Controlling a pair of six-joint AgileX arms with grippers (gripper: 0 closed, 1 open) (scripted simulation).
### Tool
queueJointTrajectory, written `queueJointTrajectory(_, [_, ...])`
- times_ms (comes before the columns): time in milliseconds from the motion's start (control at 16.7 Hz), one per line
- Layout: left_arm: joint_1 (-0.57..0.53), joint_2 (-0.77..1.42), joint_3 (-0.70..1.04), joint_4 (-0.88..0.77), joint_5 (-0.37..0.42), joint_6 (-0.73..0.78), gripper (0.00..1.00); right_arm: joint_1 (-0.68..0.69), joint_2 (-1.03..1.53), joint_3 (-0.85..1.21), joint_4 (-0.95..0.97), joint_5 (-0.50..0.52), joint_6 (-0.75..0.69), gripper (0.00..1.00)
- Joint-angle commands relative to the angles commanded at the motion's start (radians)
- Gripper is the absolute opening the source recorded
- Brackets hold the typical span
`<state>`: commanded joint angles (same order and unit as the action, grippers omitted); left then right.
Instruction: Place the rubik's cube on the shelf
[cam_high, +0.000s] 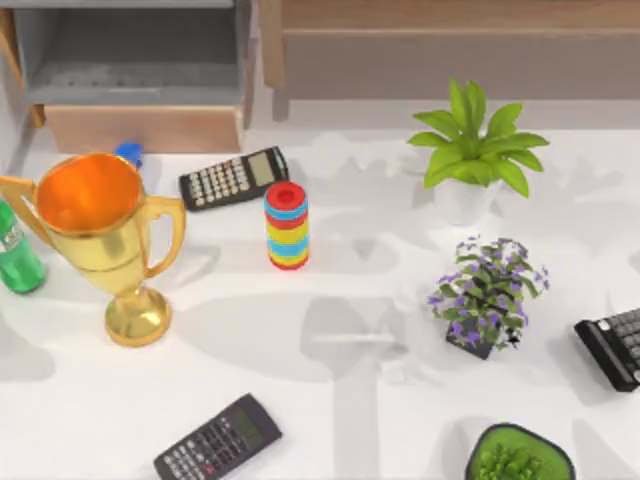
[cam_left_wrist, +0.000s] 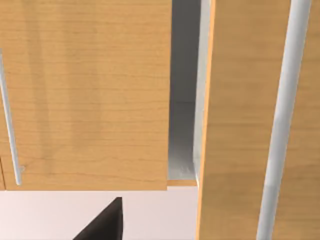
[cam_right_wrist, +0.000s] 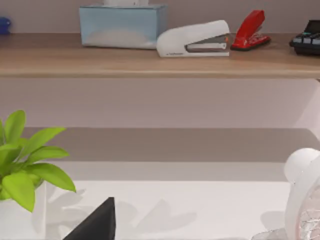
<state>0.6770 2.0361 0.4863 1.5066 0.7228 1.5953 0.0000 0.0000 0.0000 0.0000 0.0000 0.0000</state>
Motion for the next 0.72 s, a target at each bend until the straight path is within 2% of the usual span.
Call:
queueJointTrajectory(360, [0.050,-0.022,-0.061,0.036,0.049,0.003,1.00,0.000,0.000,0.000,0.000,0.000,0.000,1.00])
queueJointTrajectory(720, [0.060,-0.021,-0.040,0.014,0.036,-0.004,1.00,0.000,0.000,0.000,0.000,0.000,0.000,1.00])
